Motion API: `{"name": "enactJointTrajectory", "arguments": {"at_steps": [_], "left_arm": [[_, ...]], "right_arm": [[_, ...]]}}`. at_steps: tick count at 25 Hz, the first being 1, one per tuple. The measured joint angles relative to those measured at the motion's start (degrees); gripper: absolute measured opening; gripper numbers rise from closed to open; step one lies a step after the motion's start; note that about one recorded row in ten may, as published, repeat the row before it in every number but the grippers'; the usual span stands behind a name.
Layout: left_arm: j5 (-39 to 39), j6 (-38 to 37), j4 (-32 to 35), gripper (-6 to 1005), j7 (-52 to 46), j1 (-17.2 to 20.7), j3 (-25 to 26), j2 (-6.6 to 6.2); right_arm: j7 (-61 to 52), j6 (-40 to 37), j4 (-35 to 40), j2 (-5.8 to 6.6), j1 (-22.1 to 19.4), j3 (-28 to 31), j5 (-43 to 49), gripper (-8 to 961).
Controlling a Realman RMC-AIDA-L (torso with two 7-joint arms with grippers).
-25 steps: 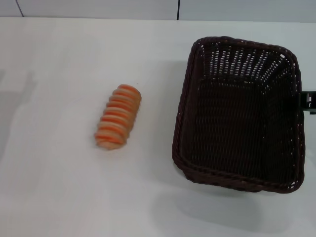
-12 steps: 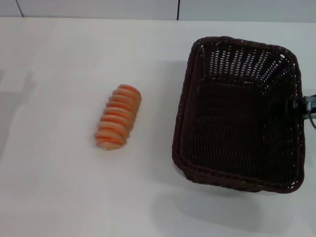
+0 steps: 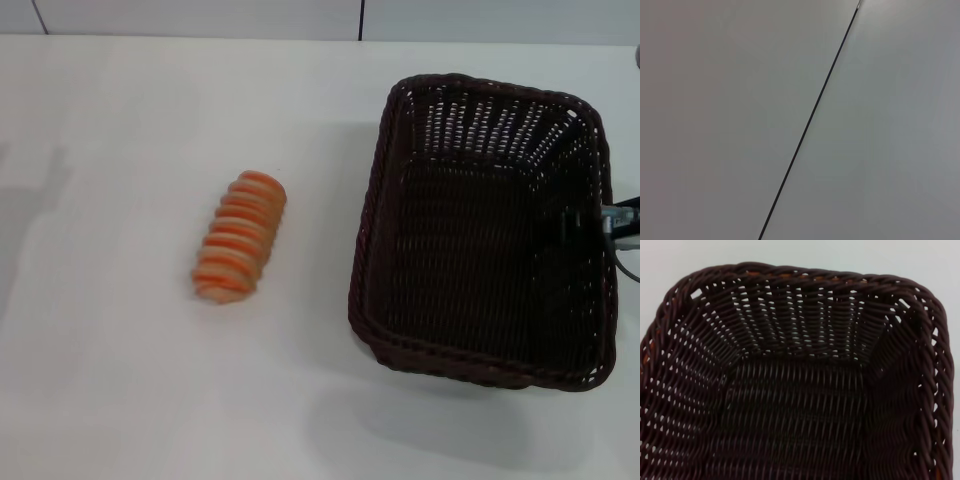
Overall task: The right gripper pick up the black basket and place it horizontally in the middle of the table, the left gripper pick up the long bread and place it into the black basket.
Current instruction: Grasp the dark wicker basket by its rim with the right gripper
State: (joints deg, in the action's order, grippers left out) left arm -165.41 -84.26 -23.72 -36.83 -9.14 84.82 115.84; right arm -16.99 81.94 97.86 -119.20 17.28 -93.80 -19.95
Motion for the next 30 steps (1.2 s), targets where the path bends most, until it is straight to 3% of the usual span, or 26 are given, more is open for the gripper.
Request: {"name": "enactJointTrajectory", "arguments": {"at_steps": [8,13,20,30], "left_arm": [[0.1,-1.4,0.0,859,-0.5,0.5,0.1,-0.11],[0.1,-1.5,0.0,859,-0.8,0.6,0.2,-0.18],[0.2,-2.2,0.0,859,-0.8,0.9,0.2,-0.26],[0.1,-2.6,-0.1,860,-0.9,1.3,1.1,-0.27]], "right_arm": [[-0.3,-1.0,0.7,0.14,-0.6,-0.5,0.0,598],[-0.3,-1.4,0.3,0.12,-0.3,-0.7,0.0,358],[-0.2,-2.6,0.1,0.11,-0.5,-0.7,0.0,177],[4.8,-14.0,6.2,0.19,-3.6,-4.0,0.5,176]]}}
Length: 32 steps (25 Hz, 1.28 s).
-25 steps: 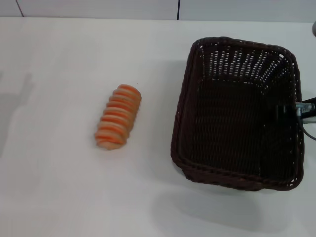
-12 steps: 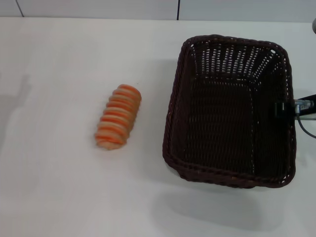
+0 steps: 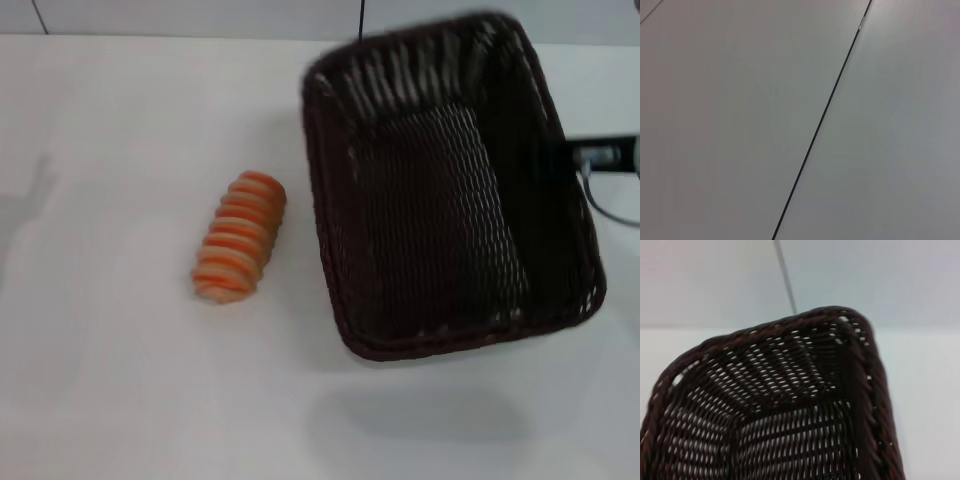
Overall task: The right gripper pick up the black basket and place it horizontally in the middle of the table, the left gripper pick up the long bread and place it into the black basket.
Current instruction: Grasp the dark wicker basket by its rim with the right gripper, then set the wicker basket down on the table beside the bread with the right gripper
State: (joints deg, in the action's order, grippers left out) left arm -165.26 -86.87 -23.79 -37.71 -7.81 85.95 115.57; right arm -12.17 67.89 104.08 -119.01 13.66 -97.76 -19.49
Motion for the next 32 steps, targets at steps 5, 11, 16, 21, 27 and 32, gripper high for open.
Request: {"name": "enactJointTrajectory", "arguments": {"at_steps": [5,11,16,21,27,32], "left_arm": [[-0.1,0.7,-0.1,860,0.4,0.1,0.6,0.05],[-0.1,2.6,-0.6,860,0.8,0.1,2.1,0.37],[-0.1,2.7,-0.7,860,1.7,-0.2,2.7,0.47],[-0.1,2.8,-1.0,859,2.5,-0.4,2.9,0.70],[0.0,3.3,-1.4,859,2.5,-0.6,3.9,1.28],[-0.1,4.4,-1.4,859,3.3,-0.8,5.7,2.18]], "right_arm": [[8.1,-7.9,2.9,0.00,-1.6,-0.8,0.0,156],[18.2,-12.2,7.9,0.02,-2.8,-1.0,-0.5,152],[29.7,-11.1,12.2,0.06,-2.9,-1.2,-7.3,152],[40.8,-6.3,14.0,0.14,-1.5,-0.3,-16.3,152],[52.2,-1.6,13.1,0.12,0.1,-0.2,-21.2,151],[58.0,1.3,9.7,0.14,2.8,0.6,-25.9,151]]}}
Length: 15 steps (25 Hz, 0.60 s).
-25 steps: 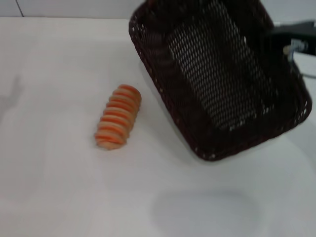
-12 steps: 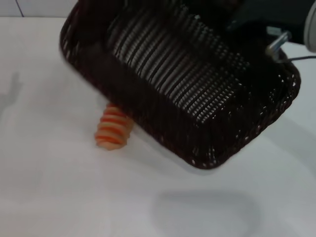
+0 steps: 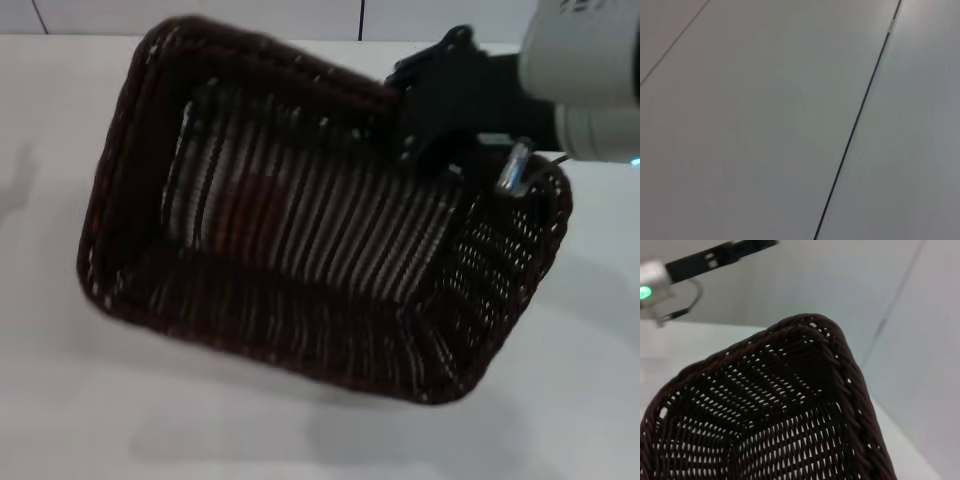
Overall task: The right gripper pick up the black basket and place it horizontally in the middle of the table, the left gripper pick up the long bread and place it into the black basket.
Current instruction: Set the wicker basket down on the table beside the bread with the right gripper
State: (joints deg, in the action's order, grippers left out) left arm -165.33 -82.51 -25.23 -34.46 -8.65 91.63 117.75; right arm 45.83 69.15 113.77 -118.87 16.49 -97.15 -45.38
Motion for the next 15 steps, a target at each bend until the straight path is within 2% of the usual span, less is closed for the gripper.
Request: {"name": "enactJointTrajectory", "arguments": {"at_steps": [1,2,8,11,15], "left_arm": [[0.0,0.4,0.0,859,0.3,-0.1,0.3,0.13],[0.0,0.4,0.0,859,0.3,-0.1,0.3,0.13],[0.2,1.5,0.3,859,1.2,-0.7,1.2,0.31],[0.2,1.8,0.5,859,1.4,-1.0,2.3,0.37],[0.3,2.1,0.5,859,1.5,-1.2,2.6,0.38]], "right_arm": [[1.1,2.0,-1.7,0.01,2.1,0.3,-0.5,151],[1.1,2.0,-1.7,0.01,2.1,0.3,-0.5,151],[3.9,10.2,-6.8,0.03,9.2,1.0,-4.5,153],[4.6,16.9,-7.5,0.05,12.7,4.7,-9.1,152],[3.4,19.8,-7.6,0.03,14.4,7.7,-10.0,152]]}}
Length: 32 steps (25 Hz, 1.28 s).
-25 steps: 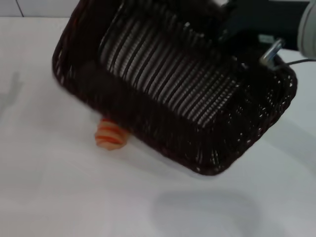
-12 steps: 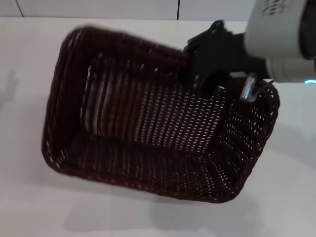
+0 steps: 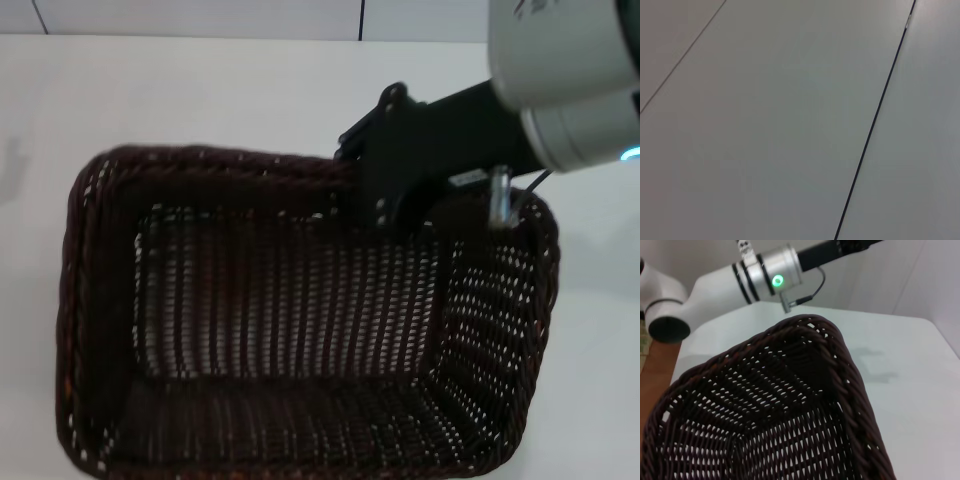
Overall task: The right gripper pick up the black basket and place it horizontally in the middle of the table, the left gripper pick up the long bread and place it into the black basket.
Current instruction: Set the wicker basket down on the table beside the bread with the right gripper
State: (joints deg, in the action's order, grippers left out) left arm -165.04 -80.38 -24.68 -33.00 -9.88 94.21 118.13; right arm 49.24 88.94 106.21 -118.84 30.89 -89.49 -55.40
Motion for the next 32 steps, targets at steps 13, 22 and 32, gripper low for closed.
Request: {"name": "enactJointTrajectory", "arguments": {"at_steps": [13,22,32], "left_arm": [[0.0,1.4,0.2,860,1.3,-1.6,0.0,0.26],[0.0,1.4,0.1,861,1.3,-1.7,0.1,0.26],[0.0,1.4,-0.4,861,1.3,-1.7,0.5,0.26]], "right_arm": [[-6.6,6.1,-6.5,0.12,7.6,4.6,5.9,150],[-9.5,11.3,-10.1,0.49,12.5,5.3,7.4,149],[-11.2,13.6,-14.5,1.90,14.3,4.7,8.1,149]]}}
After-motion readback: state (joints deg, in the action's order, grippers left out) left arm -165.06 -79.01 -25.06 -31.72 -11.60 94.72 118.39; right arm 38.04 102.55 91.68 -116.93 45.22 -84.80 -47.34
